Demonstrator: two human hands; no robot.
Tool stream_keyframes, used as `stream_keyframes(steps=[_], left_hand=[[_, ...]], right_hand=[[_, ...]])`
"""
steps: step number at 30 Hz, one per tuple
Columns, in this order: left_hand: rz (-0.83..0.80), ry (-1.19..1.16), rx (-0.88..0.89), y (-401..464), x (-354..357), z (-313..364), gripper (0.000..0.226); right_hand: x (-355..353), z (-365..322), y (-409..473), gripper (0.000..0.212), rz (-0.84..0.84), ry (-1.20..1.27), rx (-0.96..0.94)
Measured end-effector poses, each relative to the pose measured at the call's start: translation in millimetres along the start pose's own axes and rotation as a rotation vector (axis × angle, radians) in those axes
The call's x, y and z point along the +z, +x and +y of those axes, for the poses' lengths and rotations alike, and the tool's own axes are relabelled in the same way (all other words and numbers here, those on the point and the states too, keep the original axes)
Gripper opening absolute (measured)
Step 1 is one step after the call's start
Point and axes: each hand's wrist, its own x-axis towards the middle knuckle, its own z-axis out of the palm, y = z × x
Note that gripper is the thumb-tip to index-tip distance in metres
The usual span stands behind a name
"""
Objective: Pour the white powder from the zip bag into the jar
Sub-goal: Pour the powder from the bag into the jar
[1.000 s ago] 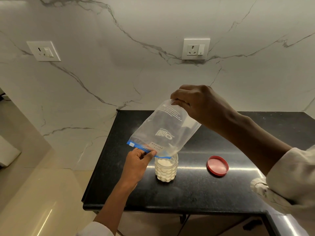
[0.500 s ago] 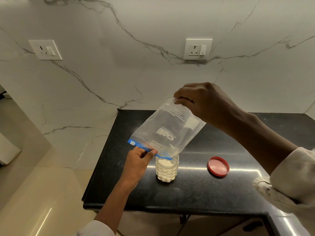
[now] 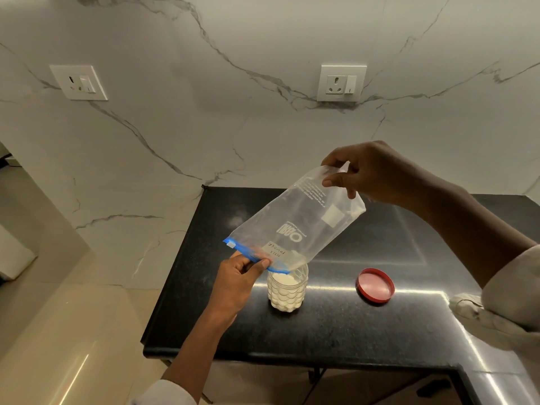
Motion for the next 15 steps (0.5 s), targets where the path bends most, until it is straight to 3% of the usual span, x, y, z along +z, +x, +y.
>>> stream_keyframes(steps=[8,12,15], left_hand=[[-0.018,-0.017,0.012,0.7,-0.1,-3.8,0.015],[-0.033,-0.049,0.012,-1.1,-0.1,-4.2,0.029],[-0.029,-0.039,0.015,-1.1,-0.9,-6.4,0.021]], right_hand=[[-1.1,7.5,-0.3,0.025,-0.086,0.058,0.016],[-4.0,20.4,-1.7,0.043,-0.217,0.123,0.142],[-3.6,36.8,-4.0,0.049,-0.299,0.111,0.232]])
